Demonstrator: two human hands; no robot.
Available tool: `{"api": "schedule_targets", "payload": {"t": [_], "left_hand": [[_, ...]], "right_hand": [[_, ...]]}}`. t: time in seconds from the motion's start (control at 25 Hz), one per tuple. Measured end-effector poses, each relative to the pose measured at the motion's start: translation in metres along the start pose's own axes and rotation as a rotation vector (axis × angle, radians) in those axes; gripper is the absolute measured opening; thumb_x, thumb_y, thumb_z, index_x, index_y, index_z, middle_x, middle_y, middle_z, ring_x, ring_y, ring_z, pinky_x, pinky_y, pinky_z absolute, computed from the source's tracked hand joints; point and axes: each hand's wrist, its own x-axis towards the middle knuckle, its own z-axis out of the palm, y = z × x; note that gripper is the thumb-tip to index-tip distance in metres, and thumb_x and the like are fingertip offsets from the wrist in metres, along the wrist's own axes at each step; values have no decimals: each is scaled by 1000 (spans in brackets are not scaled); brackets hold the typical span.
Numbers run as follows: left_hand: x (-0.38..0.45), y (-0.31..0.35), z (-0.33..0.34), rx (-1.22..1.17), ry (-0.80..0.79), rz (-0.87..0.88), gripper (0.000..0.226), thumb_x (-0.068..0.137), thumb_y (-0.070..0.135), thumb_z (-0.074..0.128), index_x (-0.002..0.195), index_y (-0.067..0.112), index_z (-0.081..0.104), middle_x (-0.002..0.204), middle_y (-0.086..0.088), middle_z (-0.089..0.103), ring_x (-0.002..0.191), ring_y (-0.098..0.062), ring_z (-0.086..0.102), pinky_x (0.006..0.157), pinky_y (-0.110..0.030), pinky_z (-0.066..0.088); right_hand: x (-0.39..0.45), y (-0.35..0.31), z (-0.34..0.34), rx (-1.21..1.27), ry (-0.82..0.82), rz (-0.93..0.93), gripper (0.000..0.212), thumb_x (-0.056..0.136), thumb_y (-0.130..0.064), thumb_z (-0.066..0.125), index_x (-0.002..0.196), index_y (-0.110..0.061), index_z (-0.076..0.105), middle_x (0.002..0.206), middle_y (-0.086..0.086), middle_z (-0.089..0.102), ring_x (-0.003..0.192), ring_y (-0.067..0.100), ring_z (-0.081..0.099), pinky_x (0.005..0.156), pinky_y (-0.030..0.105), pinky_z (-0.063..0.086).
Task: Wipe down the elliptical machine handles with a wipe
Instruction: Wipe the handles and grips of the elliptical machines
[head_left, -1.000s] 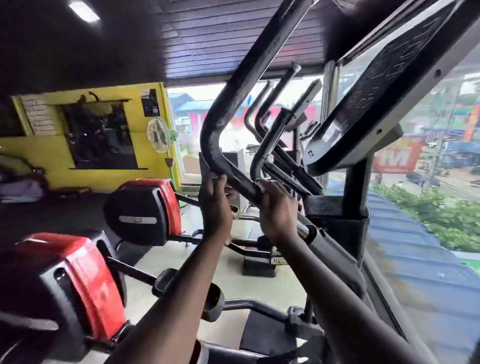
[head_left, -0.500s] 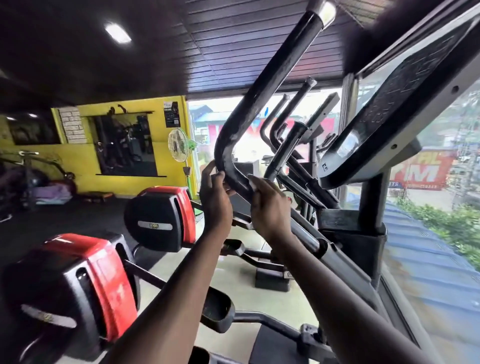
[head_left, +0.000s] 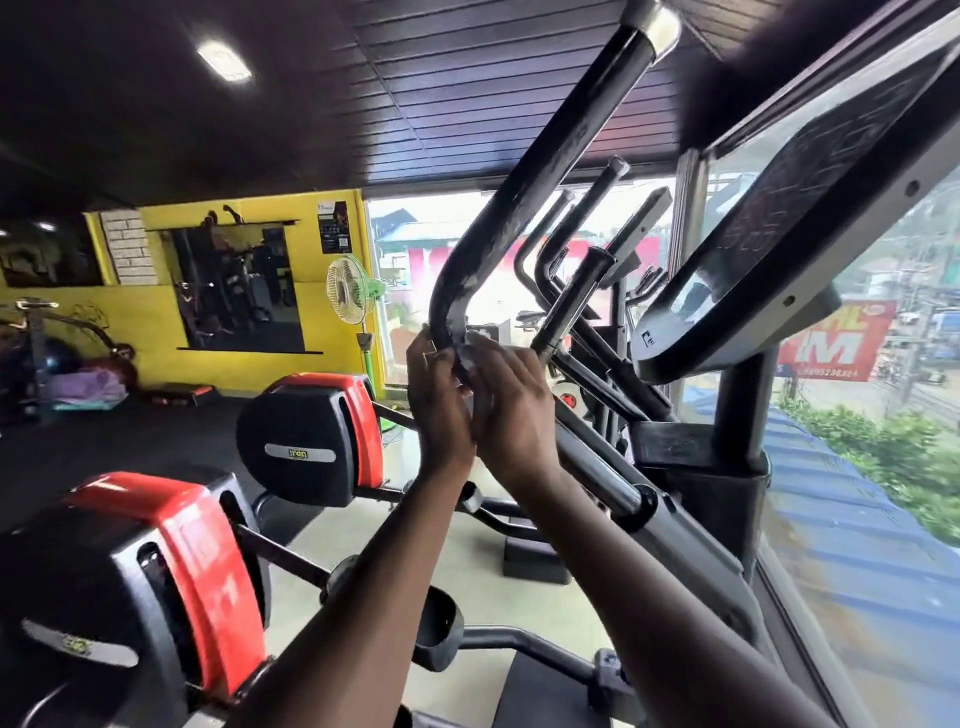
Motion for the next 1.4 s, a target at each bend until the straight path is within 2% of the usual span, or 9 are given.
{"api": "schedule_targets", "payload": {"t": [0.08, 0.24, 0.44, 0.56, 0.68, 0.84, 1.0, 1.24, 1.4], "left_hand": [[-1, -4, -4, 30, 5, 17, 28, 92, 22, 42, 115, 18, 58, 100, -6, 68, 81, -15, 66, 65, -23, 50], [1, -9, -7, 92, -1, 19, 32, 88, 29, 42, 114, 19, 57, 93, 3, 68, 76, -7, 66, 61, -20, 51], [10, 1, -2, 103, 50, 83, 29, 85, 25, 43, 108, 27, 61, 87, 8, 68, 75, -6, 63, 62, -20, 48], [23, 13, 9, 157, 161, 168, 33, 82, 26, 43, 105, 39, 63, 109, -1, 70, 100, -20, 64, 82, -36, 48], [16, 19, 29, 34, 190, 173, 33, 86, 20, 38, 105, 25, 65, 99, -4, 67, 90, -20, 62, 79, -32, 47], [9, 22, 31, 156, 255, 60, 38, 86, 32, 48, 118, 16, 62, 116, -14, 64, 105, -28, 59, 94, -41, 44], [7, 43, 38, 289, 380, 174, 30, 93, 15, 45, 94, 28, 72, 117, -7, 68, 120, -30, 58, 111, -50, 36], [16, 64, 54, 442, 270, 301, 36, 96, 8, 41, 98, 29, 71, 111, 5, 70, 114, -12, 62, 107, -35, 44], [21, 71, 71, 476, 254, 326, 33, 98, 6, 41, 92, 26, 68, 91, 19, 69, 91, 9, 62, 79, -5, 44]], "right_hand": [[-24, 26, -11, -13, -7, -179, 24, 93, -1, 52, 111, -4, 68, 119, 9, 67, 103, 25, 60, 90, 31, 50], [4, 21, -9, -53, -44, 363, 29, 96, -16, 42, 111, -19, 66, 96, 5, 73, 85, 27, 68, 69, 35, 53], [6, 16, -7, 141, -72, 47, 31, 95, -22, 44, 118, -17, 64, 110, 2, 71, 99, 21, 65, 82, 31, 53], [18, 50, -13, 177, -117, 173, 24, 95, -23, 49, 105, -20, 71, 101, 2, 74, 92, 26, 62, 80, 33, 49], [48, 34, -4, 526, -149, 238, 16, 89, -16, 57, 100, -19, 68, 97, 3, 70, 83, 18, 64, 75, 34, 51], [37, 39, -12, 531, -215, -187, 28, 76, -18, 50, 97, -19, 69, 99, 2, 65, 92, 21, 62, 77, 30, 50], [68, 53, -8, 691, -47, 80, 16, 81, -14, 58, 97, -18, 62, 95, 2, 62, 78, 21, 61, 65, 36, 52], [57, 48, -6, 585, -208, -145, 21, 75, -18, 63, 95, -22, 63, 94, -3, 63, 77, 20, 62, 61, 26, 46], [94, 49, -14, 785, 132, 123, 10, 85, -13, 64, 93, -10, 59, 90, 1, 61, 75, 4, 49, 63, 14, 37]]}}
